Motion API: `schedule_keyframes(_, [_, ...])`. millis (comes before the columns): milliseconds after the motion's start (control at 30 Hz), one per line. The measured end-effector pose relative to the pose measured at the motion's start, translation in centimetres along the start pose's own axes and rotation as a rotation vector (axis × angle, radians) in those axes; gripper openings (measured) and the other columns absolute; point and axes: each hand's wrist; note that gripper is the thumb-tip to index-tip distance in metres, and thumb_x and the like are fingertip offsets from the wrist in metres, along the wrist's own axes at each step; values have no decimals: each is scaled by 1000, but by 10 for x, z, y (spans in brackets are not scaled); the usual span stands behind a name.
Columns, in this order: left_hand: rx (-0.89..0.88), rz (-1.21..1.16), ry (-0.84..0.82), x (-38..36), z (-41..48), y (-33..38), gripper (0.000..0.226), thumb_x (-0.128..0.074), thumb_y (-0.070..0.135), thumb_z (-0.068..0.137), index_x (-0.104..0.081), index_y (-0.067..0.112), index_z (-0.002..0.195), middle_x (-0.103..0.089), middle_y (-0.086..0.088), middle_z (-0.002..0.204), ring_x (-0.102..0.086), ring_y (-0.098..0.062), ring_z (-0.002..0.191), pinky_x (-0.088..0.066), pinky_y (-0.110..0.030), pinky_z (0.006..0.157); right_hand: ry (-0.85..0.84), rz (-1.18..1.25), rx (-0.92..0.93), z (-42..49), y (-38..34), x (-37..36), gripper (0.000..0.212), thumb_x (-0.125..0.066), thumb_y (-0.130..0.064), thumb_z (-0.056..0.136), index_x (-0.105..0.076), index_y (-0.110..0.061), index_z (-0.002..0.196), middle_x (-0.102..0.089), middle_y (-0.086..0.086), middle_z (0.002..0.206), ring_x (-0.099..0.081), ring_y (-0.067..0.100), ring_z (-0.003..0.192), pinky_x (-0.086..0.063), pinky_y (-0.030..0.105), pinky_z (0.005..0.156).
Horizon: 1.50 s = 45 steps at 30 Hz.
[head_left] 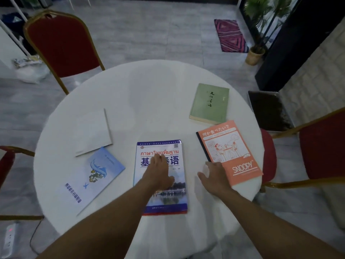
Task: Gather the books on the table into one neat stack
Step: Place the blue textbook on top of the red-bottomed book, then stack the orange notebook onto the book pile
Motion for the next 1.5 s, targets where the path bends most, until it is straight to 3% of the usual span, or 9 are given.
schedule_keyframes(133, [-52,-77,-75,-13,20,52,67,-60,43,87,-35,9,139,-36,-11,143,-40,-30,130,-42,-41,105,134,7,-78,18,27,36,49,-60,-30,94,-53,-9,138,-47,14,137,-48,30,123,-44,41,102])
schedule_keyframes(300, [-61,-78,-178,-42,46,108,65,-56,44,90,-36,6,139,-35,-16,146,-36,-33,134,-39,-43,107,182,-32,-165,37,70,70,47,-66,-27,86,-54,-8,127,-45,12,138,-49,31,126,-46,44,106])
schedule_keyframes(533, [-59,-151,-141,-66,60,144,55,-56,41,90,-35,18,136,-40,-11,129,-36,-26,121,-39,-39,103,148,-88,-234,53,104,79,76,-77,-44,82,-39,-17,142,-38,8,145,-37,30,136,-40,44,106])
schedule_keyframes(767, [199,-501,-115,-63,72,158,47,-69,20,81,-45,8,120,-48,-12,126,-48,-27,122,-49,-42,100,54,-48,-391,58,98,88,104,-91,-45,65,-32,-15,146,-36,13,145,-34,34,137,-39,44,106])
schedule_keyframes(867, [147,-757,-168,-54,70,155,45,-63,9,88,-32,10,121,-54,-11,125,-59,-27,115,-57,-42,91,35,52,-409,52,97,82,114,-96,-41,57,-28,-13,144,-36,13,142,-36,33,136,-41,44,104])
schedule_keyframes(1000, [64,-760,-175,-43,64,143,43,-52,5,94,-19,21,117,-53,-8,126,-58,-22,113,-56,-41,93,9,90,-397,46,88,73,123,-100,-42,46,-32,-3,141,-41,16,139,-41,34,133,-47,42,104])
schedule_keyframes(1133, [97,-824,-110,-32,55,118,48,-44,2,96,-22,25,133,-53,-8,132,-60,-24,113,-59,-38,84,-72,276,-308,45,69,67,118,-101,-29,43,-37,-2,138,-55,15,132,-58,31,121,-57,39,93])
schedule_keyframes(1333, [42,-745,25,-9,29,59,38,-40,19,99,-30,33,133,-54,9,114,-59,1,79,-50,-10,49,-231,448,-164,33,24,40,103,-97,-18,60,-21,-23,128,-53,-1,117,-60,22,108,-55,28,74])
schedule_keyframes(1500, [101,-644,121,-1,-3,-4,31,-45,21,98,-42,21,129,-55,-2,128,-56,-22,119,-54,-41,94,-354,307,-72,20,-20,0,90,-93,-16,64,-21,-20,119,-50,-8,112,-56,12,102,-47,15,58])
Point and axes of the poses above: each hand's wrist, its own z-axis towards the middle knuckle, its own x-axis out of the back of the hand, y = z × x
